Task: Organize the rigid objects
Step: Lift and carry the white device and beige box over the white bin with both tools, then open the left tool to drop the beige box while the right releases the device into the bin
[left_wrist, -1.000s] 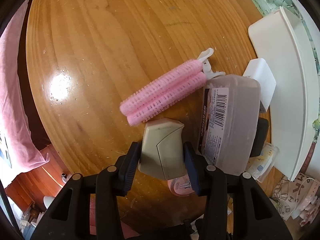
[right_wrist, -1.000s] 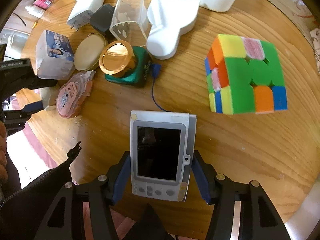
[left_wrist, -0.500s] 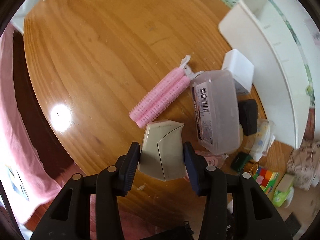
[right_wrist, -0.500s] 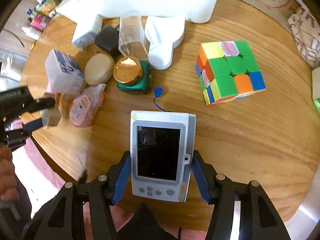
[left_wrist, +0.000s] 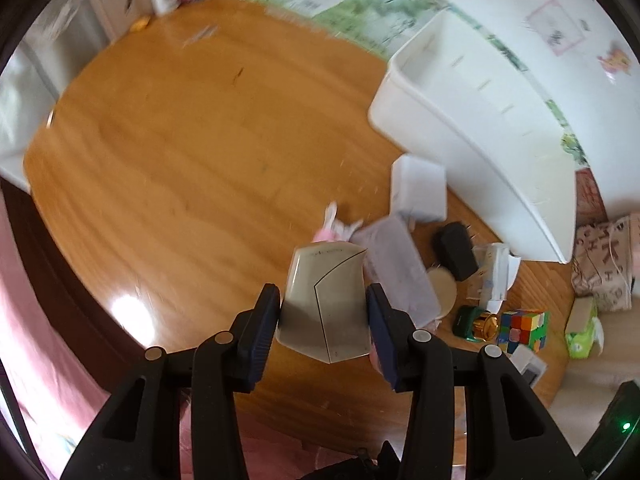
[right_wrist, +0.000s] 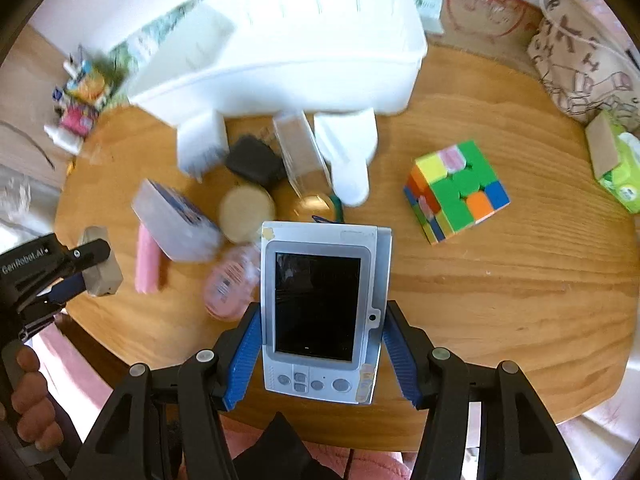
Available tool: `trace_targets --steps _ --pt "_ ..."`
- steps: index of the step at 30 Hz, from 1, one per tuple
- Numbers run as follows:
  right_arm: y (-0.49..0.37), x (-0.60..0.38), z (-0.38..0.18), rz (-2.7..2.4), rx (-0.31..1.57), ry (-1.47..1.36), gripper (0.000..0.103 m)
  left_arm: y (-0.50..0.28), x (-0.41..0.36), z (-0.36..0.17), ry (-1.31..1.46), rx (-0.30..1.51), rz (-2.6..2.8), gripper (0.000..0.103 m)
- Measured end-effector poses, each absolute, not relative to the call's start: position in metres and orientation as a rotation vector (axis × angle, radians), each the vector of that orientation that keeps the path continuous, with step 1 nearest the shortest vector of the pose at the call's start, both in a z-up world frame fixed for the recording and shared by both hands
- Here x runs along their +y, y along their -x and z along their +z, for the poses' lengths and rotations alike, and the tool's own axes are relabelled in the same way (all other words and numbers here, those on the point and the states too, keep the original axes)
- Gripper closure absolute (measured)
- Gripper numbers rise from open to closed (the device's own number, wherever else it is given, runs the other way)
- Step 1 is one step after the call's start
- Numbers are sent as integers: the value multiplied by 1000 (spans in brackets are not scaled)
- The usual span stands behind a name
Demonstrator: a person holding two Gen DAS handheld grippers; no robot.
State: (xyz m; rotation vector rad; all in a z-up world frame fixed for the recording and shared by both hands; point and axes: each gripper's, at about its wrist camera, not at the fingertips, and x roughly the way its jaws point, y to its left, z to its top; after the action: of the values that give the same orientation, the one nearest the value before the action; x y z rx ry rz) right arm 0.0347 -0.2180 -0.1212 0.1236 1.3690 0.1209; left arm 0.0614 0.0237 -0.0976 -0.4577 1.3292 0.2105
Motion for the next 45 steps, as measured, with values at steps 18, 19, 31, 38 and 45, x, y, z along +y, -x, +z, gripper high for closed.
trace_targets --steps 18,19,31,38,45 --pt "-47 -181 -62 -91 1021 -266 44 -121 41 -46 227 1162 -107 55" --pt "-49 -179 -60 -92 1006 -265 44 -123 39 -42 219 1150 -117 55" --pt "-92 -189 -27 -107 819 -261 44 -170 7 -3 156 968 -166 55" --pt "-133 -203 -32 -86 753 -257 44 -207 -14 -16 132 911 -178 55" --pt "-171 -215 -63 -34 745 -235 44 -233 -32 -41 122 825 -216 55"
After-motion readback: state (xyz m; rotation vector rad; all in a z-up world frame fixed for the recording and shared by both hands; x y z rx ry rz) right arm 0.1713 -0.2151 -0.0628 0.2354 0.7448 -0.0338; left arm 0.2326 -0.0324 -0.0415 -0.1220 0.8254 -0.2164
